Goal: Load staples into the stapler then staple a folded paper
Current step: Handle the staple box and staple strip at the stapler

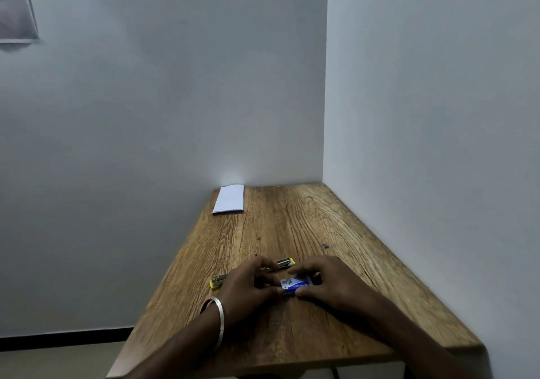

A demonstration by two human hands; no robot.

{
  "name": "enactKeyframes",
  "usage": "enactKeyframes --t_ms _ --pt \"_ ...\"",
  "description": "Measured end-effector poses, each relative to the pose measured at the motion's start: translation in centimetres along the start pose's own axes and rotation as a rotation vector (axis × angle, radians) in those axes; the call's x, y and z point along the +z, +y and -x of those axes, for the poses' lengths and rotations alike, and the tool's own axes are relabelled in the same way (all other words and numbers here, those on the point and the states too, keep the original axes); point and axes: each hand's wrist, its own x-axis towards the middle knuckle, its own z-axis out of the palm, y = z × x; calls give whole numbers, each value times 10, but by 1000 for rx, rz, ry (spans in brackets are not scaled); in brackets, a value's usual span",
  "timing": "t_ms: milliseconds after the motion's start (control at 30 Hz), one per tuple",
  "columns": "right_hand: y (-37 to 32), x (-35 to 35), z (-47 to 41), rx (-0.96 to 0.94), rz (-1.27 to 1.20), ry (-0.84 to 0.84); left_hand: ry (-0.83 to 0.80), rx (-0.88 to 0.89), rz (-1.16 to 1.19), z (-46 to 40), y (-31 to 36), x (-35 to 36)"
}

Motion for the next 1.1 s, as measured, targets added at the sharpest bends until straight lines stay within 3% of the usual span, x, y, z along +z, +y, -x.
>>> enactKeyframes --t_ms 167,600,1100 --pt "1 -1 3 -16 -79 10 -27 69 -223 -1 5 3" --pt "20 -28 8 41 16 -34 -57 53 -202 -1 5 3" --pt "-2 -50 -11 -78 220 -265 -35 52 -215 2 10 1"
